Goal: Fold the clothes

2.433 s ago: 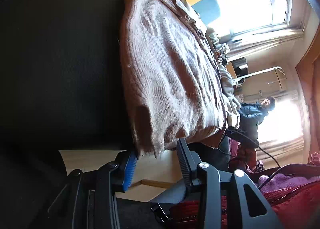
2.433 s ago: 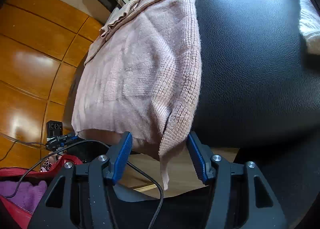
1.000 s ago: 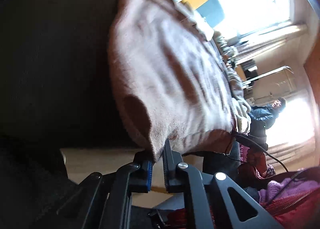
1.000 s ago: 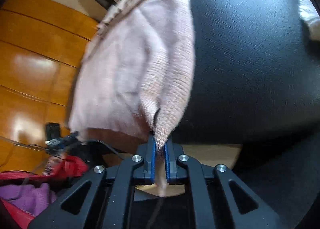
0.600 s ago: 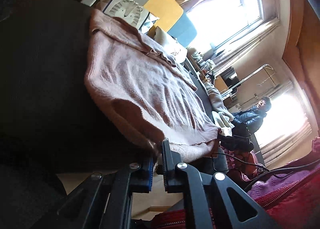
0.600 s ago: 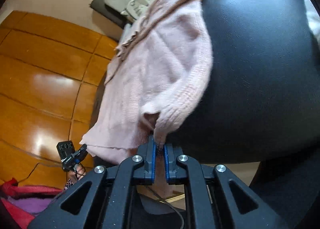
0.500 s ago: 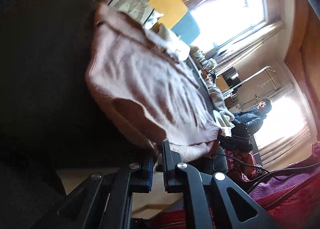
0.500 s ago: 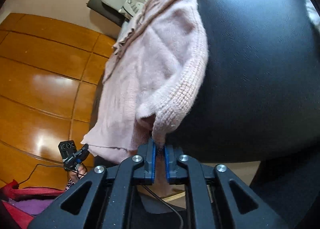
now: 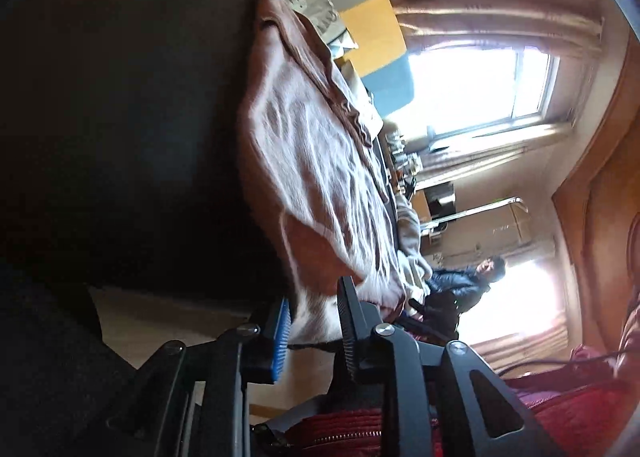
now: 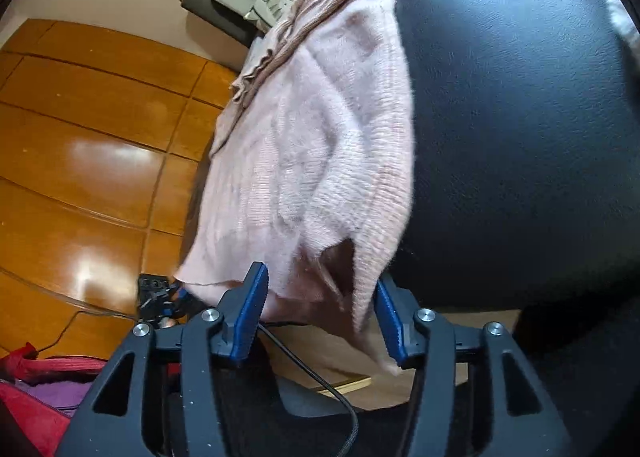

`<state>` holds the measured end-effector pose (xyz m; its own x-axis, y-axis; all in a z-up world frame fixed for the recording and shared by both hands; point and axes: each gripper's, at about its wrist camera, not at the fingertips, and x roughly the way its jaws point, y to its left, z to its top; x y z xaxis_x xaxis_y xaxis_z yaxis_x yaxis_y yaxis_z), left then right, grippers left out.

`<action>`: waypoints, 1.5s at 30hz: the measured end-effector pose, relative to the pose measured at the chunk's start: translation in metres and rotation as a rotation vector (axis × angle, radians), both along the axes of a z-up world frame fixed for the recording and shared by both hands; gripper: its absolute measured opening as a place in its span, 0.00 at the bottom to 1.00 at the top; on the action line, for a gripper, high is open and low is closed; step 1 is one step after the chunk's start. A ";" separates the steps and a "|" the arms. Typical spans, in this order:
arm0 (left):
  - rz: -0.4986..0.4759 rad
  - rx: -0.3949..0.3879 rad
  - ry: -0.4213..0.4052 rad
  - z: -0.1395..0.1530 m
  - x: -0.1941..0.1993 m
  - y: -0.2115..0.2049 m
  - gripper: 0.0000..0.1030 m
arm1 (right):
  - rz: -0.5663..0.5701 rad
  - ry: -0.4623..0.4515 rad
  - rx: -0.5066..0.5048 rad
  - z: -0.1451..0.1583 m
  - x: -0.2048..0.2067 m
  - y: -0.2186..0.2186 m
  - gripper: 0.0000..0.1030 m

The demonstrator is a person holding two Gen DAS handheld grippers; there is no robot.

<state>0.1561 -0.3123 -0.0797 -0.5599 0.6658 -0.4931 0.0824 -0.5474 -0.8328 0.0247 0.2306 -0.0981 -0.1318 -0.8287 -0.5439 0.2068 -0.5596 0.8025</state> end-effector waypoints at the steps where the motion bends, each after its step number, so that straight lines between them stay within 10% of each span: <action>1: 0.004 0.010 -0.004 -0.002 -0.001 -0.001 0.22 | 0.004 0.004 -0.002 0.000 0.000 0.000 0.54; 20: 0.004 0.029 -0.087 -0.014 -0.011 0.005 0.12 | 0.025 0.022 0.040 0.003 -0.002 -0.002 0.53; 24: -0.003 -0.074 -0.075 -0.005 -0.011 0.014 0.04 | 0.010 0.026 0.147 0.006 -0.001 0.000 0.09; 45: 0.042 0.136 0.237 0.072 0.049 0.006 0.04 | 0.049 0.120 -0.193 0.059 0.042 0.037 0.08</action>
